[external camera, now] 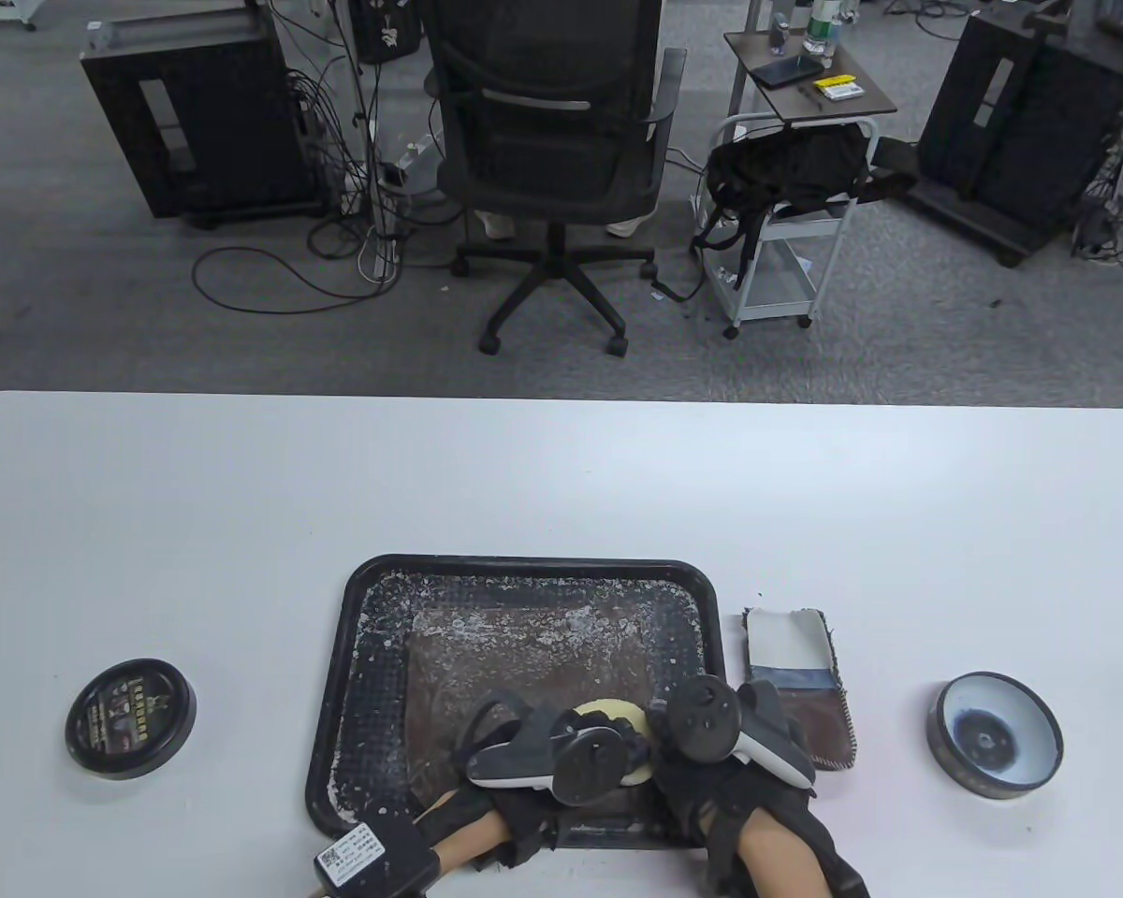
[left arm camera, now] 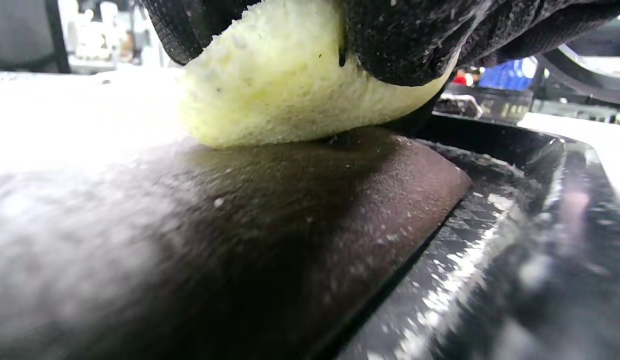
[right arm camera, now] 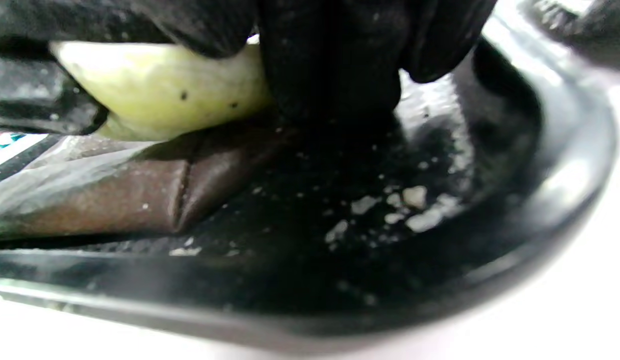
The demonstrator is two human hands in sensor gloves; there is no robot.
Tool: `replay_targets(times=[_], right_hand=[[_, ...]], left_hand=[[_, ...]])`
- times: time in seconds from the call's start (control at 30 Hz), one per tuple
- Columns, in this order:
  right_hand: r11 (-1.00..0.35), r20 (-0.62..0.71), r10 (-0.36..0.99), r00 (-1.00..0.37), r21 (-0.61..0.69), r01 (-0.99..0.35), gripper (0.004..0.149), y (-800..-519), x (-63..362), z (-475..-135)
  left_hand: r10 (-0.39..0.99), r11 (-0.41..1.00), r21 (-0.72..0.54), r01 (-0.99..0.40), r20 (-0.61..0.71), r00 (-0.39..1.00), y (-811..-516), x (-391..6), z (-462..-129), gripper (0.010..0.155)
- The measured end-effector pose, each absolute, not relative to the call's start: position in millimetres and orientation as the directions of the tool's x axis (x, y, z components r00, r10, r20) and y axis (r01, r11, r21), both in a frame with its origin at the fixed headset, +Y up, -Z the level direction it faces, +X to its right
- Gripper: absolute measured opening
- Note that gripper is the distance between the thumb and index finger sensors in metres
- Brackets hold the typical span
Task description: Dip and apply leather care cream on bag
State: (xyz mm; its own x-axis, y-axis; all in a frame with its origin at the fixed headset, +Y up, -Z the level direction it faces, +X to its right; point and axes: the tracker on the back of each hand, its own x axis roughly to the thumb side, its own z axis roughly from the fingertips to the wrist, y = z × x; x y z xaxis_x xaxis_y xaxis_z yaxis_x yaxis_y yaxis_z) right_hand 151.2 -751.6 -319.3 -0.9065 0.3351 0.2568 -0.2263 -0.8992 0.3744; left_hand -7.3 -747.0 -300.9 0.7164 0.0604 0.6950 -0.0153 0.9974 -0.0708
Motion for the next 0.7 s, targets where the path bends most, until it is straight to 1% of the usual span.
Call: replay_targets(times=[0.03,0.1,0.23,0.3,0.37,0.47,0.5,0.57,0.7], right_hand=[[-0.893,0.245,0.345,-0.906,0.384,-0.236,0.066,-752,152,-320],[-0.883,0.23,0.36,-0.904,0.395,-0.251,0.066,-752,153,-320],[-0.886,0.23,0.341,-0.911,0.403,-0.23,0.065,-752,152,-320],[-0.888,0.228,0.338,-0.913,0.398,-0.23,0.065,-751,151,-320],[-0.889,0.224,0.334,-0.915,0.398,-0.227,0.064,-751,151,-321],[-0.9,0.226,0.311,-0.923,0.382,-0.21,0.062,-750,149,-321],[-0.906,0.231,0.298,-0.926,0.374,-0.198,0.062,-750,147,-321],[-0.924,0.251,0.24,-0.938,0.354,-0.142,0.061,-749,143,-320],[-0.939,0.264,0.179,-0.948,0.334,-0.084,0.06,-747,136,-318]], left_hand=[[0.046,0.999,-0.05,-0.014,0.706,0.707,-747,-6,-299,0.051],[0.052,0.998,-0.05,-0.024,0.716,0.697,-746,-7,-298,0.051],[0.055,0.998,-0.046,-0.032,0.759,0.649,-746,-9,-291,0.05],[0.053,0.998,-0.053,-0.018,0.797,0.602,-746,-8,-285,0.049],[0.014,0.999,-0.029,0.017,0.82,0.572,-747,-6,-274,0.049],[-0.082,0.996,0.052,0.07,0.824,0.561,-748,-3,-264,0.049],[-0.084,0.996,0.053,0.072,0.824,0.561,-748,-3,-263,0.049],[-0.068,0.997,0.031,0.073,0.822,0.565,-749,-7,-265,0.049],[0.005,0.997,-0.047,0.056,0.813,0.582,-751,-19,-270,0.049]])
